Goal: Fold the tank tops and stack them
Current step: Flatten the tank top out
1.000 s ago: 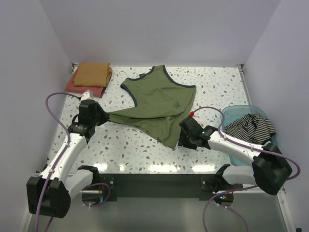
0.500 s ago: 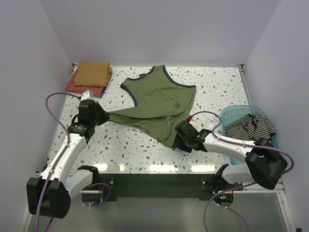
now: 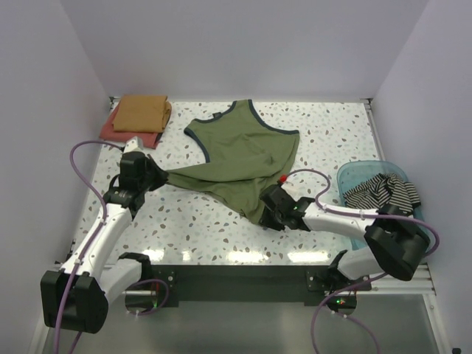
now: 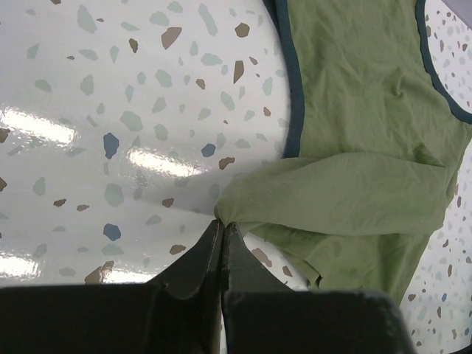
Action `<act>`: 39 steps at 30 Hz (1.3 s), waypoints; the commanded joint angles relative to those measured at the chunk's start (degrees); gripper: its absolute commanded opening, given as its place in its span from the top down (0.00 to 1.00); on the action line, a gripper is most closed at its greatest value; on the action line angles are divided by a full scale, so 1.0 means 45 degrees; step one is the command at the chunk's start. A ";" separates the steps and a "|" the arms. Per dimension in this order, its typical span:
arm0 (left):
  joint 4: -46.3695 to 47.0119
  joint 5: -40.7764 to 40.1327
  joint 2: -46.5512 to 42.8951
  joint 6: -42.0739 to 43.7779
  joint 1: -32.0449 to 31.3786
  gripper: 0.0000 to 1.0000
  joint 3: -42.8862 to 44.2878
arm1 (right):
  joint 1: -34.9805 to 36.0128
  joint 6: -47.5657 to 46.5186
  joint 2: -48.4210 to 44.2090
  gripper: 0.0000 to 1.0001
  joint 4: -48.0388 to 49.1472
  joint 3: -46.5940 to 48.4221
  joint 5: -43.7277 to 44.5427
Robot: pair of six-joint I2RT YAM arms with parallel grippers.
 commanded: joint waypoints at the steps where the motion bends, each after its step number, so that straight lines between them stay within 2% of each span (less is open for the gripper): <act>1: 0.0896 0.0186 -0.0033 0.0338 0.0097 1.00 -0.0123 | 0.0187 0.0122 0.0794 0.69 -0.0535 -0.0190 0.0484; 2: 0.0935 0.0263 -0.0014 0.0319 0.0097 1.00 -0.0123 | 0.0207 0.0064 0.0949 0.73 -0.0613 -0.0170 0.0581; 3: 0.0954 0.0303 -0.0014 0.0358 0.0097 1.00 -0.0162 | 0.0207 0.0006 0.0931 0.85 -0.0671 -0.0131 0.0621; 4: 0.0954 0.0303 -0.0014 0.0435 0.0097 1.00 -0.0162 | 0.0207 -0.0053 0.0873 0.92 -0.0827 -0.0073 0.0679; 6: 0.0896 0.0303 -0.0130 0.0553 0.0097 1.00 -0.0085 | 0.0207 -0.0305 0.0136 1.00 -0.1606 0.0025 0.1031; 8: 0.0644 0.0574 -0.0345 0.0748 0.0116 1.00 0.0071 | 0.0187 -0.0560 -0.0725 1.00 -0.3102 0.0473 0.1633; 9: 0.0507 0.0654 -0.0462 0.0807 0.0116 1.00 0.0304 | 0.0168 -0.0793 -0.1889 1.00 -0.3732 0.0726 0.2333; 14: -0.0566 0.1375 -0.1243 0.1119 0.0116 1.00 0.1418 | 0.0187 -0.1420 -0.5314 1.00 -0.8042 0.3322 0.4269; 17: -0.1249 0.1883 -0.1829 0.1178 0.0116 1.00 0.2664 | 0.0168 -0.1927 -0.6976 1.00 -0.9611 0.5236 0.5209; 21: -0.1935 0.2860 -0.2454 0.1179 0.0116 1.00 0.4268 | 0.0168 -0.3563 -0.8130 1.00 -1.0027 0.8180 0.5815; 23: -0.2169 0.3502 -0.2708 0.1159 0.0116 1.00 0.5010 | 0.0187 -0.4230 -0.8190 1.00 -0.9892 0.9220 0.6089; 27: -0.2190 0.4384 -0.2924 0.0866 0.0116 1.00 0.7567 | 0.0168 -0.5888 -0.7898 1.00 -0.9384 1.2515 0.6090; 29: -0.2248 0.4599 -0.2846 0.0827 0.0116 1.00 0.8950 | 0.0187 -0.6340 -0.7664 1.00 -0.8956 1.3517 0.5954; 35: -0.2132 0.4191 -0.2378 0.0613 0.0116 1.00 1.1824 | 0.0168 -0.8117 -0.5539 1.00 -0.8387 1.8413 0.4880; 39: -0.1469 0.4112 -0.1851 0.0203 0.0116 1.00 1.2532 | 0.0168 -0.8840 -0.4366 1.00 -0.8289 2.0488 0.4801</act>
